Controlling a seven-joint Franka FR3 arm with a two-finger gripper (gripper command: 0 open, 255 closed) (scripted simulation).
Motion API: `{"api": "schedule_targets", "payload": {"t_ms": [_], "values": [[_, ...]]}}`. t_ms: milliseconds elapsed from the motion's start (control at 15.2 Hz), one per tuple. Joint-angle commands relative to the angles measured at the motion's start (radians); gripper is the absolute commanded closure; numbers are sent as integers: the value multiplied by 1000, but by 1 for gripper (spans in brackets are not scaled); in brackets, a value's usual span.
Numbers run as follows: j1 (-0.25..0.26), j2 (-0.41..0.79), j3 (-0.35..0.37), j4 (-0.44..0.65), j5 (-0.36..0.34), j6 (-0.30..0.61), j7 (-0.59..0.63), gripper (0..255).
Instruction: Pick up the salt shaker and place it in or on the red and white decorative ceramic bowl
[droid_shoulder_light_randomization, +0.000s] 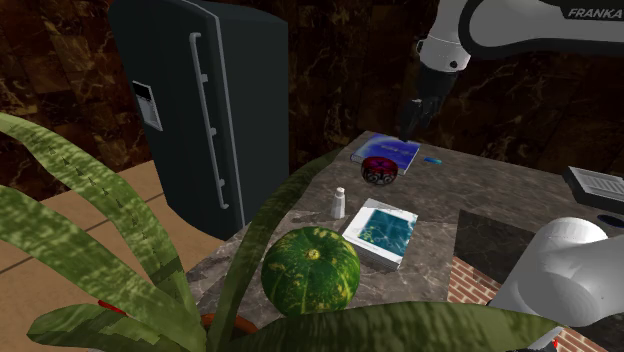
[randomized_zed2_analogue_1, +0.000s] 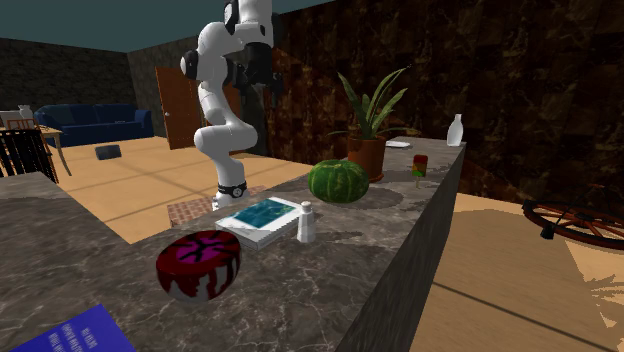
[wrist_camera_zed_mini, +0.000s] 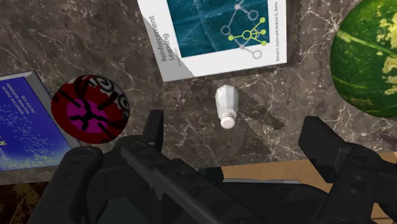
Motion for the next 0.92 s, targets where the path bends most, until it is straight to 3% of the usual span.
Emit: {"api": "schedule_targets", "payload": {"t_ms": [0, 858], "values": [[0, 0, 0, 0, 0, 0, 0, 0], [-12, 266, 35, -193, 26, 479, 124, 0]]}}
